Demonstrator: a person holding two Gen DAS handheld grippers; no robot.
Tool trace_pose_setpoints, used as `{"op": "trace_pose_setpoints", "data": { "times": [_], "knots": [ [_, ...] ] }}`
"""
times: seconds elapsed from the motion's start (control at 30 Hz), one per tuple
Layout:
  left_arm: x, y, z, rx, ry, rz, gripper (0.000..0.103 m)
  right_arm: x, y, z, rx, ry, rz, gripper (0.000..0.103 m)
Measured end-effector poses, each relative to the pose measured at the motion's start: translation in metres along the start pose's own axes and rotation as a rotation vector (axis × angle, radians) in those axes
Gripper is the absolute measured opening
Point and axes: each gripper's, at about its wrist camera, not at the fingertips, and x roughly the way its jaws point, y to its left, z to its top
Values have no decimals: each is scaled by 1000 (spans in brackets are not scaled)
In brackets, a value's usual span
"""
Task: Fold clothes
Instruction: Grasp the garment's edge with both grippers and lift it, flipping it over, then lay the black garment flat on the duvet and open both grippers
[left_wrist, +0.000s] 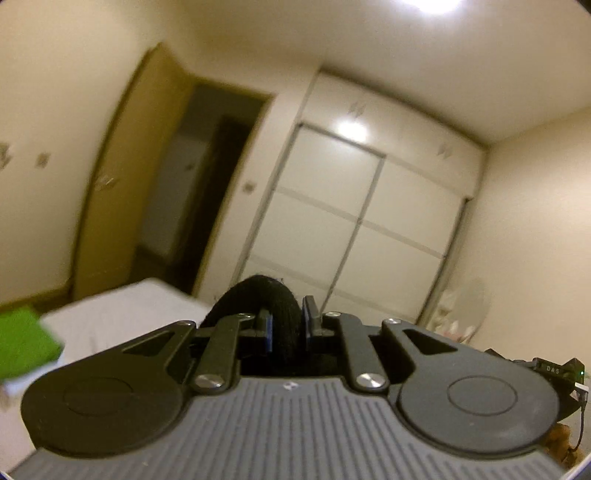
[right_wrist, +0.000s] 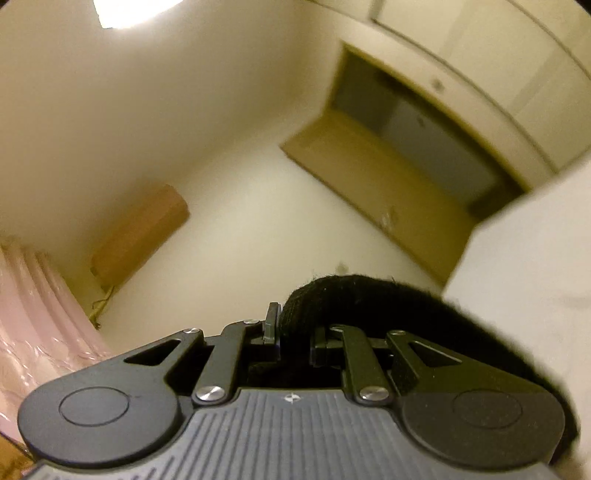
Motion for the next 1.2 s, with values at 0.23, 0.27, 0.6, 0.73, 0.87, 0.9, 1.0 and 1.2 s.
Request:
{"op": "trace_pose_setpoints", "data": {
  "times": [0.23, 0.27, 0.6, 0.73, 0.87, 0.9, 1.0, 1.2],
  "knots": [
    [74, 24, 80, 64, 17, -141, 12, 42, 90, 29, -174, -156, -77, 14],
    [98, 29, 81, 66, 47, -154, 12, 48, 99, 34, -191, -178, -96, 14],
    [305, 29, 67, 151, 167, -239, 12, 116, 14, 85, -62, -324, -484, 13],
    [316, 13, 92, 141, 54, -293, 12, 124, 35, 102, -150, -402, -481, 13],
    [291, 0, 91, 146, -1, -331, 12, 114, 65, 100, -242, -444, -443, 13],
    [282, 0, 81, 152, 10, -331, 12, 110, 65, 92, -244, -434, -440, 14],
    [254, 10, 30, 152, 107, -324, 12, 90, 55, 57, -231, -380, -441, 14],
    [205, 63, -151, 56, 554, -158, 13, 19, -11, -90, -2, -78, -564, 14]
  ]
}}
